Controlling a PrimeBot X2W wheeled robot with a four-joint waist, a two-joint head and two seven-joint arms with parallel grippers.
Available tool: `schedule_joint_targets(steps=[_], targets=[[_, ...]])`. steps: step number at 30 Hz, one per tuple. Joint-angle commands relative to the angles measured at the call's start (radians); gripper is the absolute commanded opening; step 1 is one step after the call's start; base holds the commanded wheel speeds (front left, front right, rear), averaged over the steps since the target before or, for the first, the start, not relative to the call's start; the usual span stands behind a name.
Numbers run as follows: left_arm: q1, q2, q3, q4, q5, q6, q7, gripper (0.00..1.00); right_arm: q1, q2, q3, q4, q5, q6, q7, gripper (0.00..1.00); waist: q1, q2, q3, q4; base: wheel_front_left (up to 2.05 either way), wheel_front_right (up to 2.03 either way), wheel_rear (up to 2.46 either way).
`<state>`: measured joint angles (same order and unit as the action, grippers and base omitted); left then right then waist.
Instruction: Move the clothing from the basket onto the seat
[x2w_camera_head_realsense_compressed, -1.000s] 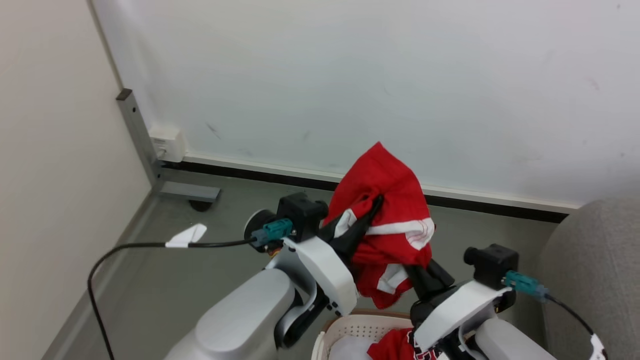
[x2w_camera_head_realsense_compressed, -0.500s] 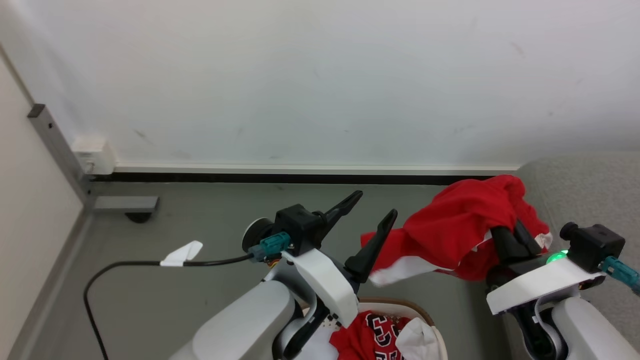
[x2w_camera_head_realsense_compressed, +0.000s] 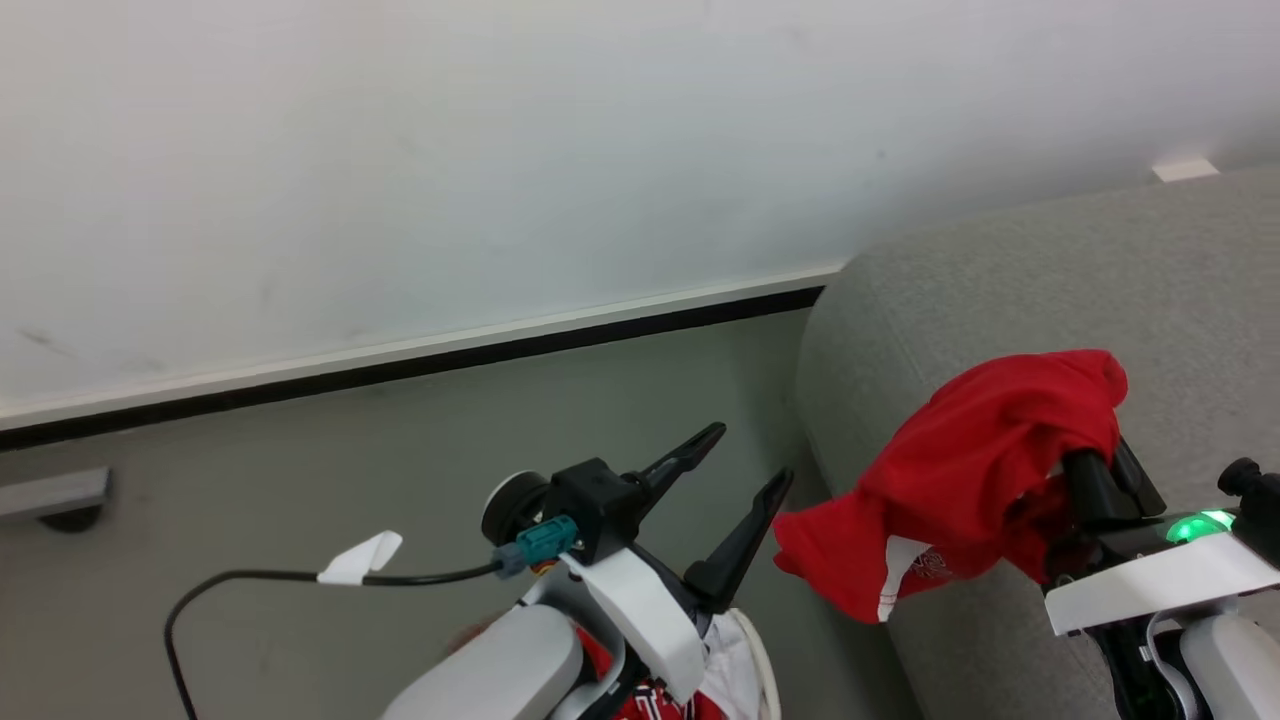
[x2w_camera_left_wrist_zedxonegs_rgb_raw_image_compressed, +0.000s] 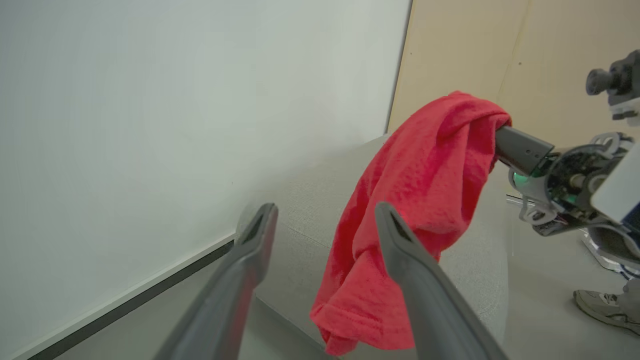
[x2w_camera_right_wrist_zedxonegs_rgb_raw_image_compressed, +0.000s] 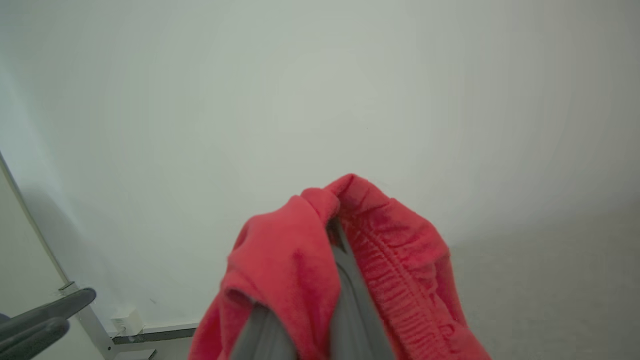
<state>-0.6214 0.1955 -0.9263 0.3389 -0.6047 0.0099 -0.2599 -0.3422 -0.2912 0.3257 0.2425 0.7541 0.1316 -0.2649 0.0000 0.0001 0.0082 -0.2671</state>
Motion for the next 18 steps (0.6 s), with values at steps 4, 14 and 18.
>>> schedule_joint_targets(steps=[4,14,18], targets=[[0.031,-0.003,0.013,0.005,0.015,-0.004,-0.004,1.0,0.044,-0.01,-0.022,-0.041,0.03,-0.002,0.001,0.0,0.0,-0.0001,0.03,-0.084,0.0,0.0,0.0],[0.04,-0.014,0.039,0.009,0.055,-0.023,-0.005,1.0,0.075,-0.023,-0.084,-0.1,0.008,-0.002,0.001,0.0,0.0,-0.0001,0.059,-0.114,0.0,0.0,0.0],[0.029,-0.013,0.047,0.01,0.072,-0.032,-0.005,1.0,0.037,-0.027,-0.12,-0.109,-0.003,-0.002,0.001,0.0,0.0,-0.0001,0.084,-0.107,0.0,0.0,0.0]])
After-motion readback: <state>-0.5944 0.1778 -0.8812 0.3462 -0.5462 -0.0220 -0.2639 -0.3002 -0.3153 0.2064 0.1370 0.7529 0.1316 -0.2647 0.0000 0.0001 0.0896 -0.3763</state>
